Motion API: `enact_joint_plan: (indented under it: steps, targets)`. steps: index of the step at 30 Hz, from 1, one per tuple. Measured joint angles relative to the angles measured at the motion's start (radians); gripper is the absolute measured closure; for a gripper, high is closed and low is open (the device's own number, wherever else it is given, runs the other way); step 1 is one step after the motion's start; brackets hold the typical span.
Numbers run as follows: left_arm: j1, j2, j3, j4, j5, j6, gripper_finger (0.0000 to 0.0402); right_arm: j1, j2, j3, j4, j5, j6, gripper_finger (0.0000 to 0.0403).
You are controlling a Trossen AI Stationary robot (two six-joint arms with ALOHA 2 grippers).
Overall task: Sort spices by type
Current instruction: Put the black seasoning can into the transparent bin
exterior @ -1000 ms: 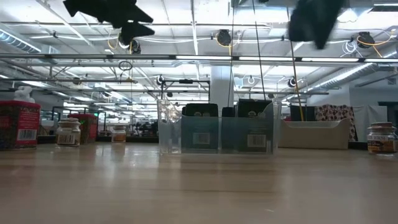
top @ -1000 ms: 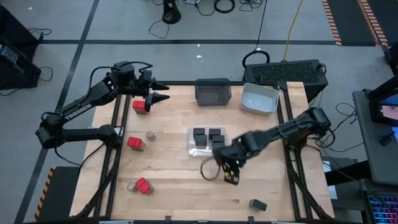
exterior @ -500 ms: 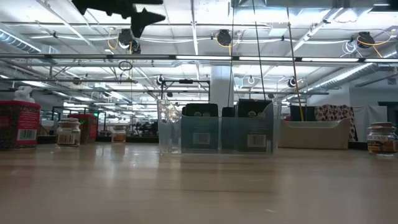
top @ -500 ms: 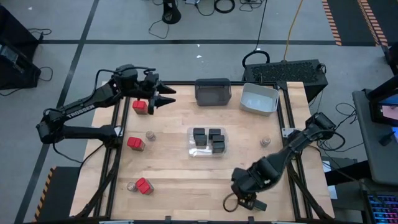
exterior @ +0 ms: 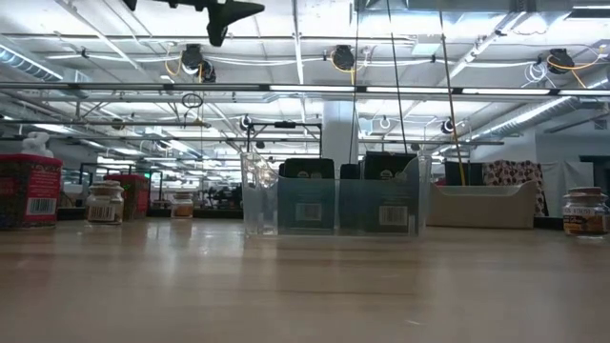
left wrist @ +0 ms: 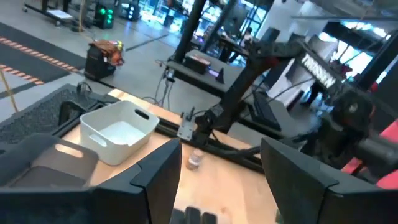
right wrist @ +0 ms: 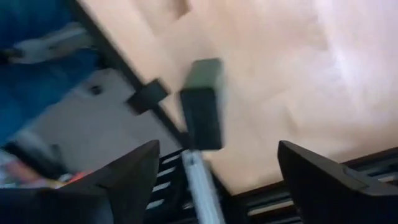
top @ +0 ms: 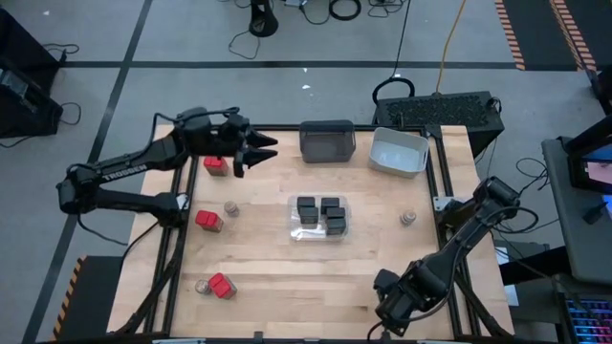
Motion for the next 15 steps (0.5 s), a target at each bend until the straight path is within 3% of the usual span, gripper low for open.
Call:
enact_joint_plan:
  steps: [5,15]
  targets:
    - [-0.016,0.000,0.000,-0.005,-0.026,-0.065,0.0178,0.009,0.049,-0.019,0.000,0.003,-0.072,0.0085]
    - [-0.015,0.000,0.000,-0.005,-0.028,-0.142,0.0178,0.028,0.105,-0.021,0.100,0.034,-0.055,0.0089]
